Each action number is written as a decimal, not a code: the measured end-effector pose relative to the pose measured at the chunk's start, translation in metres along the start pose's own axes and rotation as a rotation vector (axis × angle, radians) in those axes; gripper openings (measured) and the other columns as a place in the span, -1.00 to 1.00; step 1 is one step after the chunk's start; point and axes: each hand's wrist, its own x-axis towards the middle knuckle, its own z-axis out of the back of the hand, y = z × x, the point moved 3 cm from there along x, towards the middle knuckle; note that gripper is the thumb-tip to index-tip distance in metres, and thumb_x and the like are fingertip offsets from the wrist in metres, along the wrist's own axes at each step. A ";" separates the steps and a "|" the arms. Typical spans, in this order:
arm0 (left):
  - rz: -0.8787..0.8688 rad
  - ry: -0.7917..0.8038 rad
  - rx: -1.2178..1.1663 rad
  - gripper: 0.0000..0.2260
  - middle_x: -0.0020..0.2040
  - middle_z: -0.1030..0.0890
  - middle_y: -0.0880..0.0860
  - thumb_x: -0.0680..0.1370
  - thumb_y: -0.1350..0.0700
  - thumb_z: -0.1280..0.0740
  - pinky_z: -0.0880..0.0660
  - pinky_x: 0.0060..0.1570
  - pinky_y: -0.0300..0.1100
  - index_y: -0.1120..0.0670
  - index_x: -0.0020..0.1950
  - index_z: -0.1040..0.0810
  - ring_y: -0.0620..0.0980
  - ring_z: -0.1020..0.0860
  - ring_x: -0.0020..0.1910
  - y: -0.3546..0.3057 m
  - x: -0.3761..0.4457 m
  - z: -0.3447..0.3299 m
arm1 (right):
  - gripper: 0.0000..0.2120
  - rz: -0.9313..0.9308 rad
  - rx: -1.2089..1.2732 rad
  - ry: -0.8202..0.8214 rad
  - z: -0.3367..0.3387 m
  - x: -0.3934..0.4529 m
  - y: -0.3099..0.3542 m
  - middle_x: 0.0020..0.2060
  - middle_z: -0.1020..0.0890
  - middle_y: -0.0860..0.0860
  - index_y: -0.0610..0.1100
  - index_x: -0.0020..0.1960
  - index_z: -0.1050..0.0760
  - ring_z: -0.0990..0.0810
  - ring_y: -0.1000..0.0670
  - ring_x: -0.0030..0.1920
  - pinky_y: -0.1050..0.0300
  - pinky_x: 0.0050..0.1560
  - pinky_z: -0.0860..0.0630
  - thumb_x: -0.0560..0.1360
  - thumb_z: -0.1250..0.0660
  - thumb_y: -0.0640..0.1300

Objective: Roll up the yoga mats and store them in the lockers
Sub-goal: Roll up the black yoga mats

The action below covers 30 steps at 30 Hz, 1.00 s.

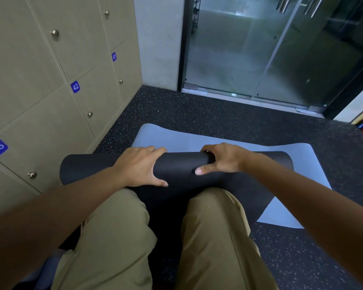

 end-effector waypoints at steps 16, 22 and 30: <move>0.045 -0.085 0.105 -0.21 0.02 -0.58 -0.17 0.23 -0.58 -0.36 -0.49 -0.14 -0.05 -0.18 0.30 -0.32 0.01 -0.55 -0.07 0.009 0.003 0.205 | -0.02 0.092 -0.349 -0.589 0.133 -0.085 0.044 0.23 -0.59 0.03 0.10 0.45 -0.29 -0.56 -0.12 0.23 -0.03 0.24 -0.43 0.19 -0.40 0.58; 0.062 -0.201 0.160 -0.27 -0.15 -0.50 -0.16 0.24 -0.55 -0.41 -0.52 -0.13 -0.05 -0.17 0.24 -0.36 0.03 -0.50 -0.15 -0.013 -0.039 0.322 | -0.07 0.107 -0.399 -0.736 0.210 -0.169 0.080 0.20 -0.61 0.05 0.11 0.41 -0.32 -0.59 -0.10 0.19 -0.02 0.18 -0.46 0.20 -0.39 0.59; 0.061 -0.338 0.172 -0.29 -0.11 -0.55 -0.17 0.20 -0.58 -0.40 -0.55 -0.10 -0.02 -0.25 0.18 -0.33 -0.01 -0.53 -0.08 -0.049 -0.114 0.428 | -0.07 0.120 -0.483 -0.883 0.268 -0.296 0.132 0.15 -0.62 0.08 0.10 0.42 -0.32 -0.60 -0.09 0.13 0.08 -0.02 -0.34 0.22 -0.41 0.57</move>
